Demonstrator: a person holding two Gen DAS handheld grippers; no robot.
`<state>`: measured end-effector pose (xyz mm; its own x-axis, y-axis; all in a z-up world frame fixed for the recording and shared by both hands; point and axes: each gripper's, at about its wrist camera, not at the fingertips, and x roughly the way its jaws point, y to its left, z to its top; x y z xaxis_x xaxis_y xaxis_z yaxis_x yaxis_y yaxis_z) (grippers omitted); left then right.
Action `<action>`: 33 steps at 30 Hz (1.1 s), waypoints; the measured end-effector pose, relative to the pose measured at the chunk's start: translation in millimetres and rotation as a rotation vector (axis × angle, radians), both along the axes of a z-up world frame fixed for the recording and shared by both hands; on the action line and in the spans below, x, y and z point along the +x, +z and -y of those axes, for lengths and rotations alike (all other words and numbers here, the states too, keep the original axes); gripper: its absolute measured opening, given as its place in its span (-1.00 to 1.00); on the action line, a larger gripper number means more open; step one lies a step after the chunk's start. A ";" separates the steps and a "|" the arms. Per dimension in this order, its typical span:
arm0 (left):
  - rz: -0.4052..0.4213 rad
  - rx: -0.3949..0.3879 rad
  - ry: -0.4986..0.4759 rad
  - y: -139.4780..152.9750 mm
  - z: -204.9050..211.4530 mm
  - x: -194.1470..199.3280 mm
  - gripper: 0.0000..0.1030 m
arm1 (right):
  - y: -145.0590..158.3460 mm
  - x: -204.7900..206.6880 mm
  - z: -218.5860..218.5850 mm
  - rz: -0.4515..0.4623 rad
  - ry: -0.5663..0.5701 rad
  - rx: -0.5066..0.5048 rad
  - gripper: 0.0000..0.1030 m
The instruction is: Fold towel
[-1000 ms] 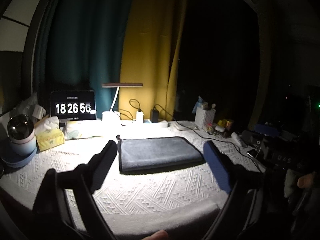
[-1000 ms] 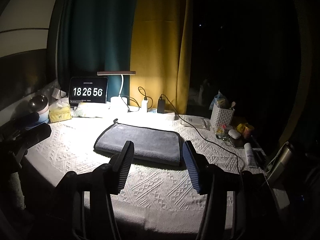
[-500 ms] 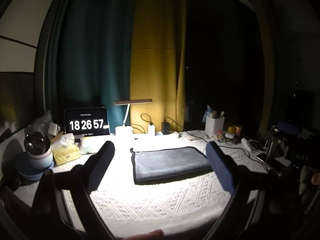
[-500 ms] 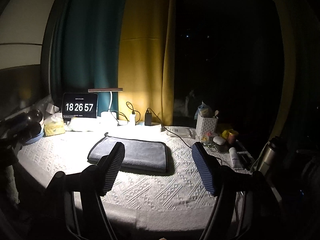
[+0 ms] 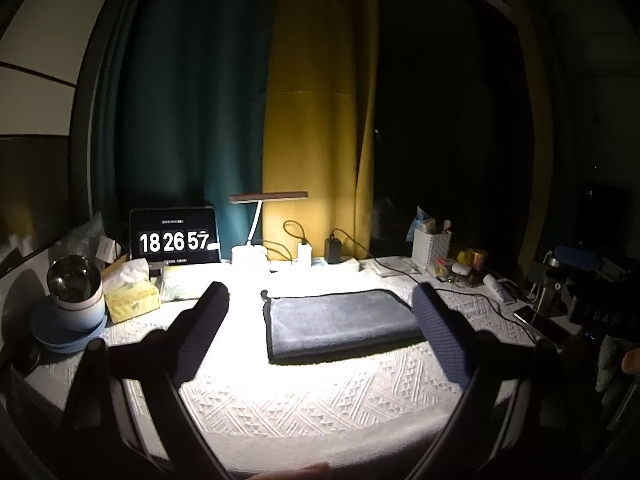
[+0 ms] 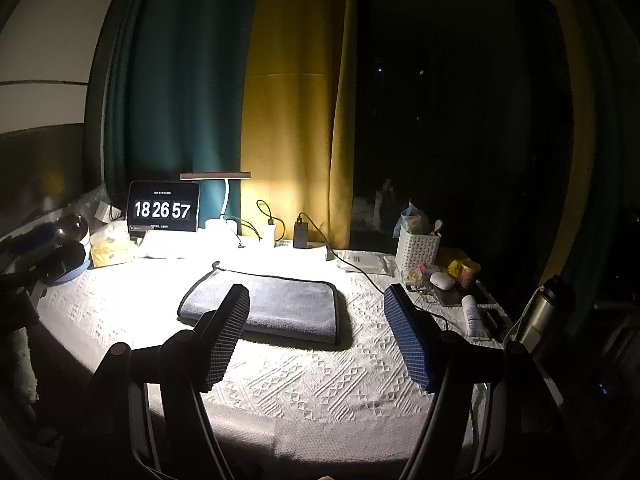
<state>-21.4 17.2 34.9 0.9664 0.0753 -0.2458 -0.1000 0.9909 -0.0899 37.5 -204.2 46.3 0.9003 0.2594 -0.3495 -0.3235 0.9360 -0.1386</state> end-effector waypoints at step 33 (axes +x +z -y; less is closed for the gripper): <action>-0.022 -0.030 -0.003 -7.2 -6.4 4.3 0.82 | -7.1 6.9 -3.2 -0.023 0.008 -0.006 0.42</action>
